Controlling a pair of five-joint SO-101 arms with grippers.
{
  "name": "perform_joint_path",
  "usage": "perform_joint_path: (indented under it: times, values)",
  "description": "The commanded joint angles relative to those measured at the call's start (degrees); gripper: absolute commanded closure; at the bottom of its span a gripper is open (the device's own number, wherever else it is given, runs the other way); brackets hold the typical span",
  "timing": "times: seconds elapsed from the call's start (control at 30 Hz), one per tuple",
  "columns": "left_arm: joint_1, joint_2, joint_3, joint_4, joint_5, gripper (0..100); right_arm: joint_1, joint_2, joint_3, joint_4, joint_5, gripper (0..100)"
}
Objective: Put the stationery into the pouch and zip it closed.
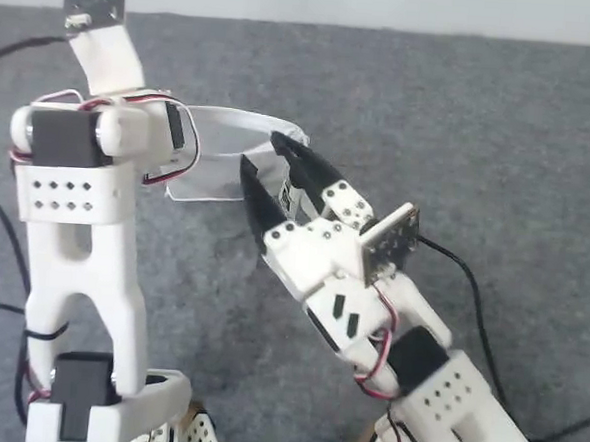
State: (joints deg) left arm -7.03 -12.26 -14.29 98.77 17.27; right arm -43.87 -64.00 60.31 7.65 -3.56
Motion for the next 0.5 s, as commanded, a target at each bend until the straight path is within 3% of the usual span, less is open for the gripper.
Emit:
perform_joint_path:
  times: [0.0, 0.17, 0.47]
  values:
    - [-0.18, -3.34, -0.57, -0.09, 0.53, 99, 0.13, -4.18, -4.57, 11.47, 0.79, 86.8]
    - [-0.18, -3.34, -0.48, -0.09, 0.53, 99, 0.13, -5.14, -5.54, 24.13, 0.62, 86.8]
    - [-0.18, -3.34, -0.48, -0.09, 0.44, 99, 6.90, -4.62, -5.54, 27.38, 0.70, 86.4]
